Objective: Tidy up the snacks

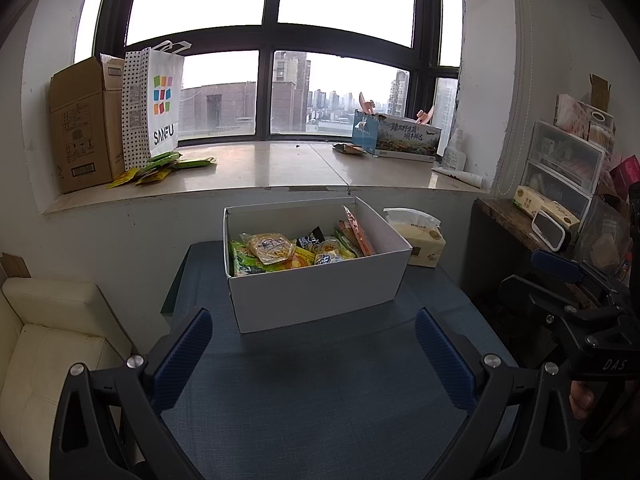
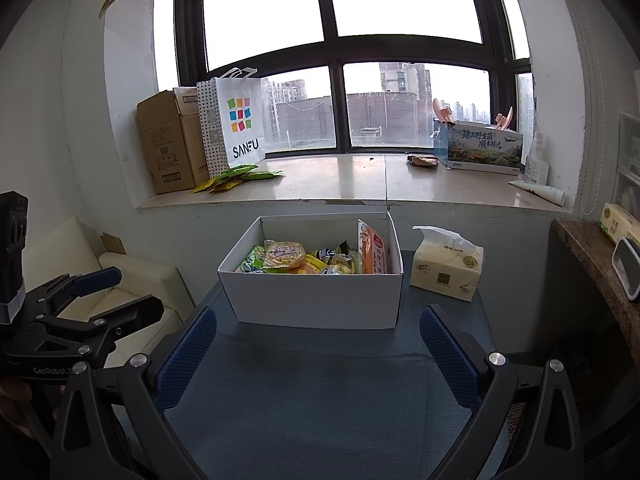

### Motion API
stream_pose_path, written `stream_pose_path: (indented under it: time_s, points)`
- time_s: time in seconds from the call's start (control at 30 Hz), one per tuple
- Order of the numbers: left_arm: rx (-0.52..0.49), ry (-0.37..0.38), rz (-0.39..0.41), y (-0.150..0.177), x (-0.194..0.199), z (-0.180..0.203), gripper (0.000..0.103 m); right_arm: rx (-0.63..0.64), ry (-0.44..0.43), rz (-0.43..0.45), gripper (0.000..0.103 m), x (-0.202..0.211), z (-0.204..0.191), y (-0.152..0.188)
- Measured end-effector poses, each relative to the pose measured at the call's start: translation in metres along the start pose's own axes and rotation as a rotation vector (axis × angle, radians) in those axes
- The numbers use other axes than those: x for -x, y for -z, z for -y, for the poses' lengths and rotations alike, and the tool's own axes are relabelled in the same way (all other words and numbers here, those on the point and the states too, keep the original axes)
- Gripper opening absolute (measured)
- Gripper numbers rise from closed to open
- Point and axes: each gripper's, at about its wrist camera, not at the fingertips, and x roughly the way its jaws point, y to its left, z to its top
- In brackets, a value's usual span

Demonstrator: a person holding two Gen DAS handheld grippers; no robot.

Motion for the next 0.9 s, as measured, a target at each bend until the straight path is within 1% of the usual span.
stream_pose_path:
  time_s: [0.9]
  points:
    - [-0.005,0.001,-0.004,0.0018,-0.0013,-0.0011,0.103,0.004,0.000,-0.002,0.103,-0.0004,-0.0017,0.0013]
